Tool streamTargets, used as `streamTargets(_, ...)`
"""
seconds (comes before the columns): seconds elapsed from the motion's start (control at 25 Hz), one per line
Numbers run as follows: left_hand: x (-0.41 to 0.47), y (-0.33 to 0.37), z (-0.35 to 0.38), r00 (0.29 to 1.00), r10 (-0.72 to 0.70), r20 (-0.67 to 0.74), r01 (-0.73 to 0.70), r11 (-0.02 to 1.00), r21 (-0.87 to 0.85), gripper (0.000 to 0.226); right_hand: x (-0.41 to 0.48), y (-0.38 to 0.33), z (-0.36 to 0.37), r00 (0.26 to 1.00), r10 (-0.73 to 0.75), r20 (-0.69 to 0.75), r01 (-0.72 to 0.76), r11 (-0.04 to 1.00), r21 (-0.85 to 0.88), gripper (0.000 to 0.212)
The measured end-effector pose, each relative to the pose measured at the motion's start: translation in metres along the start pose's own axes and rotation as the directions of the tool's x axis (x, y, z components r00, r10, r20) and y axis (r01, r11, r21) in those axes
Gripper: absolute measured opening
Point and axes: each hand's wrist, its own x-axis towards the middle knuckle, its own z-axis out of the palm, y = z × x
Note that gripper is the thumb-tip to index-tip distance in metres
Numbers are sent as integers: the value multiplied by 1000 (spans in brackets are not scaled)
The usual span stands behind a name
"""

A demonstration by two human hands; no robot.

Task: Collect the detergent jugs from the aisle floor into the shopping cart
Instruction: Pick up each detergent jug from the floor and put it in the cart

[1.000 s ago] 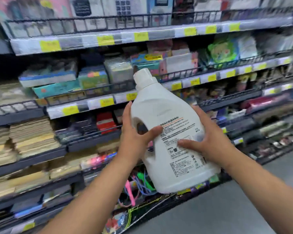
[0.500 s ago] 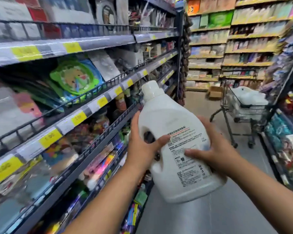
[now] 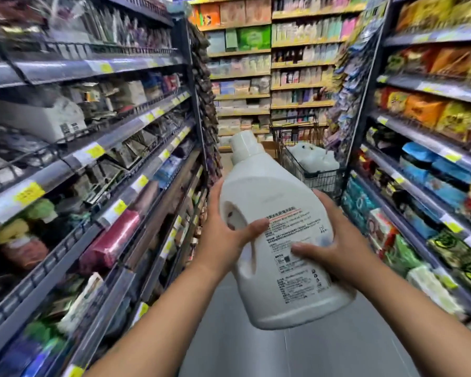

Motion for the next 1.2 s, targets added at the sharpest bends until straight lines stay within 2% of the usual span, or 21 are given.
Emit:
streamTargets(0.16, 92, -26, 20, 1000, -18, 2, 18, 1000, 14, 100, 92, 32, -13, 999, 35, 8, -35, 999, -19, 101)
streamTargets(0.32, 198, -70, 23, 999, -49, -6, 50, 998, 28, 116, 193, 70, -3, 998, 57, -26, -57, 998, -25, 102)
streamTargets(0.56, 357, -128, 28, 988, -80, 130, 78, 997, 21, 118, 333, 117, 17, 986, 133, -101, -130, 991, 44, 103)
streamTargets(0.72, 452, -154, 47, 979, -82, 186, 71, 995, 69, 109, 411, 147, 14, 974, 161, -157, -147, 984, 97, 100)
streamTargets(0.96, 593, -217, 112, 957, -97, 273, 78, 994, 78, 102, 536, 229, -17, 946, 240, -216, -215, 968, 132, 100)
streamTargets(1.2, 724, -277, 197, 957, -142, 252, 116, 987, 112, 104, 668, 313, -77, 953, 247, -173, -227, 965, 128, 102)
